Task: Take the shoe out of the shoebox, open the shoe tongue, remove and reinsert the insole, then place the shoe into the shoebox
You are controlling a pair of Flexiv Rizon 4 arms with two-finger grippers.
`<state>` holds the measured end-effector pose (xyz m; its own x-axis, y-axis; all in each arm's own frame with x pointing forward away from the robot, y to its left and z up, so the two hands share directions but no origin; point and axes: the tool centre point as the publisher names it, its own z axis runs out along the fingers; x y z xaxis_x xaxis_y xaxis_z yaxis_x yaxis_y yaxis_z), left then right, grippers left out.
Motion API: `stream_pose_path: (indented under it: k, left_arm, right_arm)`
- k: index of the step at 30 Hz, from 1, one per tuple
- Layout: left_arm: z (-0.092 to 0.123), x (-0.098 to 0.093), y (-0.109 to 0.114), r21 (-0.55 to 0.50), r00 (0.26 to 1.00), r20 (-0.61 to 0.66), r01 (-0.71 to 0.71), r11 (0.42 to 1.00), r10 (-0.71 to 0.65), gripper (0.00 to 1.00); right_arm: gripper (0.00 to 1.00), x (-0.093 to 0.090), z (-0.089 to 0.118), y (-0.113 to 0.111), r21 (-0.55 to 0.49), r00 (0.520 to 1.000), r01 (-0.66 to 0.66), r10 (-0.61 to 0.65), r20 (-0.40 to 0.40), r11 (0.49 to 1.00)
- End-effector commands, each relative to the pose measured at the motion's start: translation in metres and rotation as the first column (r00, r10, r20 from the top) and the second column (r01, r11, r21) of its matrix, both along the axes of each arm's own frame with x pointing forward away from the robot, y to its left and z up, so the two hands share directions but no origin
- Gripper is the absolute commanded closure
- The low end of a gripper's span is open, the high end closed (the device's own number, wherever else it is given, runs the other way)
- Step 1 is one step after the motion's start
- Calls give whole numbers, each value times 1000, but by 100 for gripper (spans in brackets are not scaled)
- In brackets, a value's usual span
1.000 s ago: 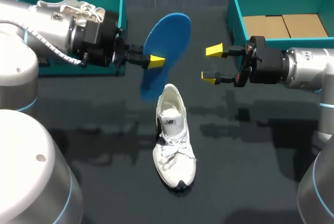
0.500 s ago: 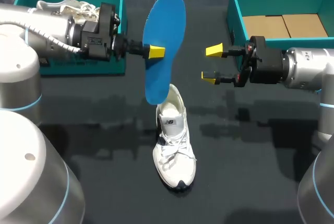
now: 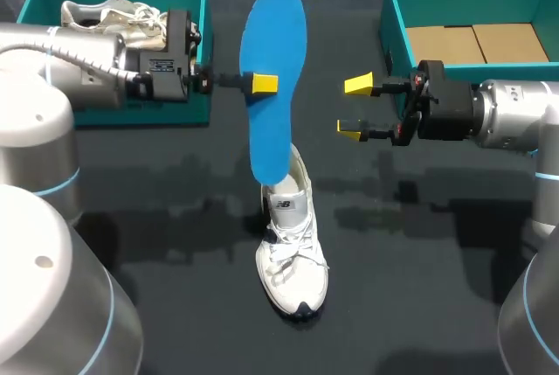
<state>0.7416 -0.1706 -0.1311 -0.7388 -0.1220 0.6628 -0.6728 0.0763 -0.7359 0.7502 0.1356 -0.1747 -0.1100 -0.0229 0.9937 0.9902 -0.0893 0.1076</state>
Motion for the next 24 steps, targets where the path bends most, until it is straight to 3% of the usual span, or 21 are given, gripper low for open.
stream_pose_path:
  k: [1,12,24]
  left_arm:
    - [-4,5,-5,-25,994,-105,-10,1000,8,100]
    - [-11,22,-10,-90,895,-445,-59,994,13,100]
    - [-25,35,-10,-136,780,-626,-121,983,10,100]
  right_arm:
    - [0,-1,0,0,-2,1000,1,-1,0,1000]
    - [0,-1,0,0,-2,1000,1,-1,0,1000]
    - [0,-1,1,-1,-13,1000,2,-2,2,1000]
